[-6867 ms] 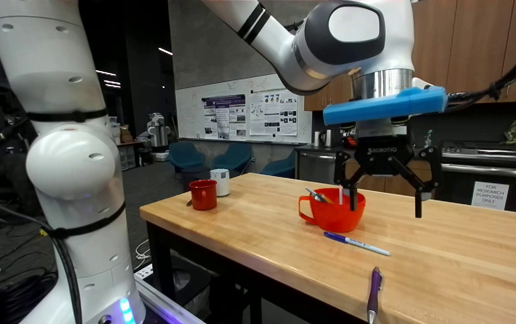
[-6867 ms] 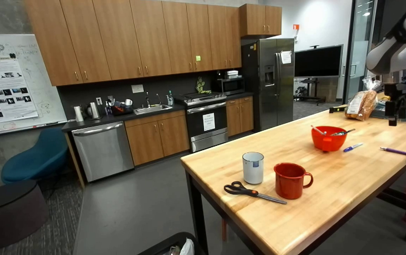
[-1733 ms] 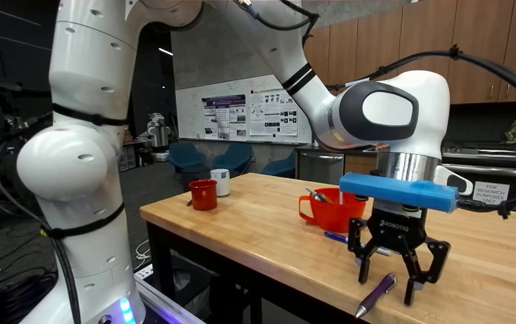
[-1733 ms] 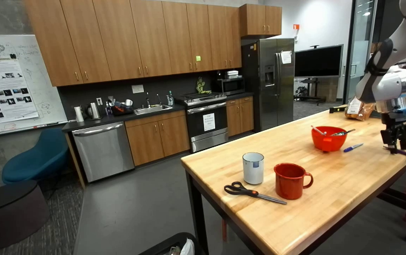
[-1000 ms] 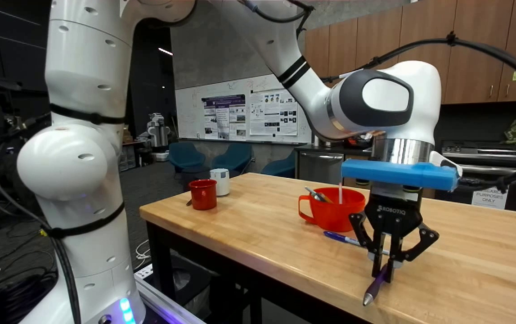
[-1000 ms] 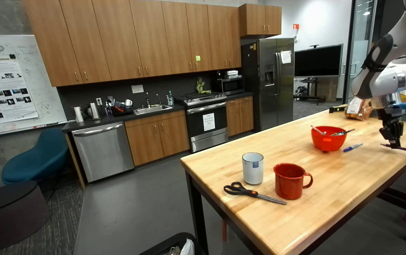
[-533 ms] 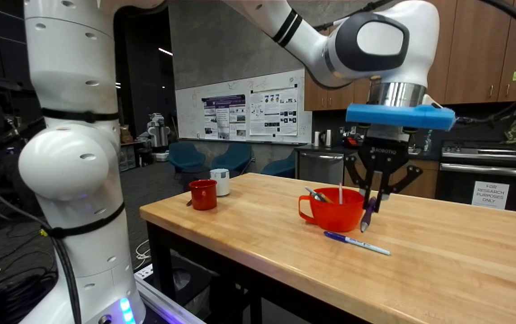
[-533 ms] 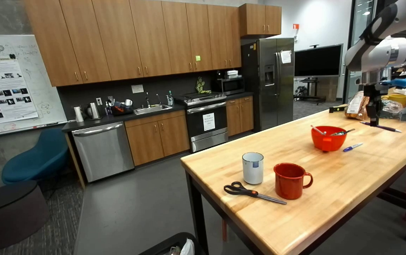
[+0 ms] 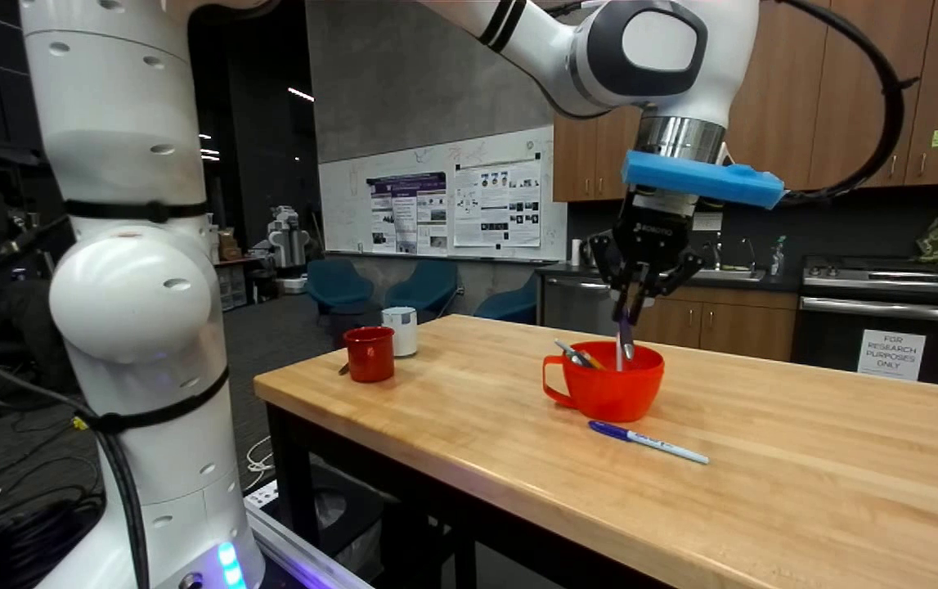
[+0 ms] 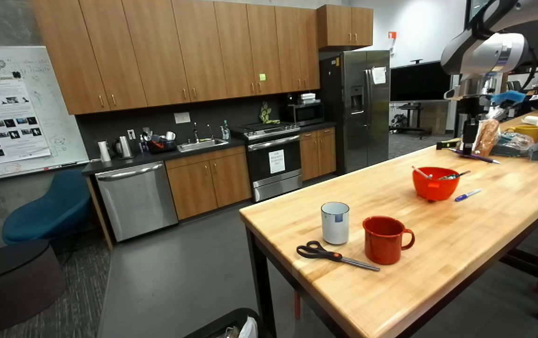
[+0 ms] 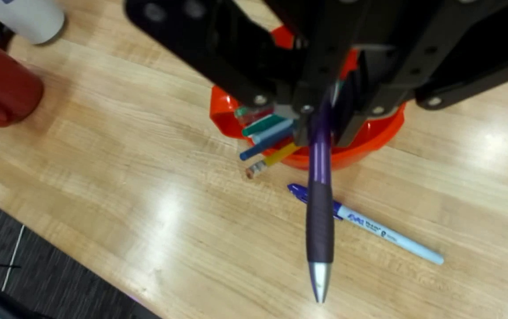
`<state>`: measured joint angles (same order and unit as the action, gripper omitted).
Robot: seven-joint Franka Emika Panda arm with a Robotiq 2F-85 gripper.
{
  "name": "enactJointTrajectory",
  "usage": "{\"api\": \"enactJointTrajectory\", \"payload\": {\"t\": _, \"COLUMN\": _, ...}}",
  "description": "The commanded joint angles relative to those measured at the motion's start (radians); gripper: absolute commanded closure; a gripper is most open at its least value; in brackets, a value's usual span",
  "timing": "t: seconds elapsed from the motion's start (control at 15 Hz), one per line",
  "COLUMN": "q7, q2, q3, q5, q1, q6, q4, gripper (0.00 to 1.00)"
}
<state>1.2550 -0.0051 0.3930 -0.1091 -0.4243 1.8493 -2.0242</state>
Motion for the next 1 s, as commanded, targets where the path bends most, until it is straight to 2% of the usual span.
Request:
{"api": "enactJointTrajectory", "payload": {"t": 0.0, "q7": 0.035, "q2": -0.018, "q3": -0.024, "q5": -0.001, "q1": 0.04, "q6": -0.022, "q4": 0.016, "gripper": 0.96}}
{"api": "enactJointTrajectory", "payload": {"t": 0.53, "q7": -0.032, "q2": 0.01, "q3": -0.082, "q5": -0.032, "q1": 0.107, "q6": -0.01, "q4": 0.107, "gripper": 0.96}}
{"api": "enactJointTrajectory", "payload": {"t": 0.93, "q7": -0.061, "q2": 0.072, "q3": -0.134, "q5": -0.173, "q1": 0.151, "q6": 0.021, "q4": 0.149, "gripper": 0.96}}
